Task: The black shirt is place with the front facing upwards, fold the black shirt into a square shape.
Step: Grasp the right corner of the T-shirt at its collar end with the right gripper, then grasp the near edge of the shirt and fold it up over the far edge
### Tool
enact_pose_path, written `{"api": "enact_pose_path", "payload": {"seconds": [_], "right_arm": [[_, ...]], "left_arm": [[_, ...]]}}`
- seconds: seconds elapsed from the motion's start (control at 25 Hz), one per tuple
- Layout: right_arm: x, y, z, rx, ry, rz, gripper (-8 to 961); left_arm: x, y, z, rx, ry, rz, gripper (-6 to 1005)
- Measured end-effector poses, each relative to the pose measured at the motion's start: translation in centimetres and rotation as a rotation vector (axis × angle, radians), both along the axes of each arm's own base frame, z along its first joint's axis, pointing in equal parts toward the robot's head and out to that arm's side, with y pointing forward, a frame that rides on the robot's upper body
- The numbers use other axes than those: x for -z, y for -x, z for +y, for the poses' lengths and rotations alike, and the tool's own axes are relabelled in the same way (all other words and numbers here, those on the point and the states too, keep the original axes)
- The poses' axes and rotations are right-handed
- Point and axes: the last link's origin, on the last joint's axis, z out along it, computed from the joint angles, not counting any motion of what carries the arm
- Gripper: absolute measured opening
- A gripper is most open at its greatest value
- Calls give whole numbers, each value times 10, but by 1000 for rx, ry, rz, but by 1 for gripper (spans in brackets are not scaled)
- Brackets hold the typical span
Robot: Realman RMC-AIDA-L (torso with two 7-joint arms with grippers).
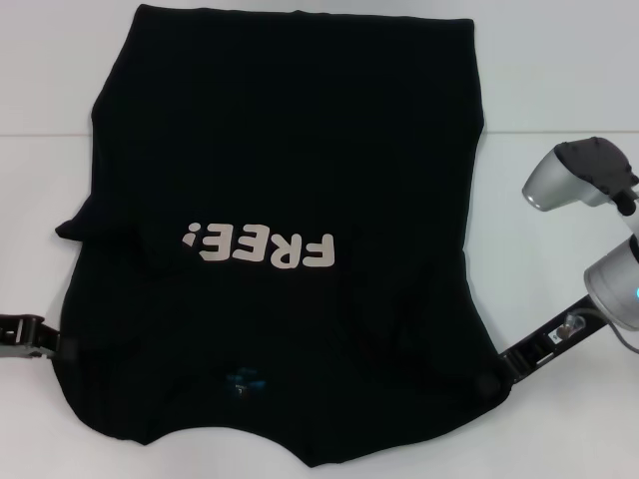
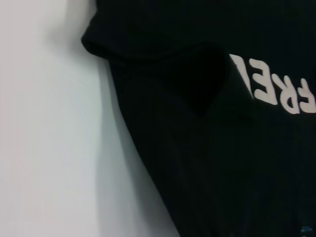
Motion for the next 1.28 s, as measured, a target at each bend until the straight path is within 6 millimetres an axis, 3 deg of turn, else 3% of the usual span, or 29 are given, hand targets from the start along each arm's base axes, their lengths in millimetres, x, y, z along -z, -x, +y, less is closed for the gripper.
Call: {"api": "enact_pose_path", "payload": {"seconds": [0.2,0.36,0.6,0.76,0.84,0.96,1.28], "right_arm": [[-19,-6,0,-7,17,2,45],[-44,-20,-8,0,49,23,25],[-70,-49,-44,-21,185,70,29],[-71,-66,-69,17,265,75,31],[-70,-68,-72,24,258,93,32],[-69,-61,-62,5,189,150,34],[-86,-35,10,126,-280,316,38]], "left_arm": [[1,-3,-9,19,52,-130,43],[6,-6,-29,38,133,-279,43],[18,-12,-74,31,277,-479,43],[34,-14,-103,-24,371,-592,43],[37,-13,-108,-37,370,-612,43],[32,-15,-97,-30,301,-624,43],[-10,-11,-15,-107,-162,-555,42]]}}
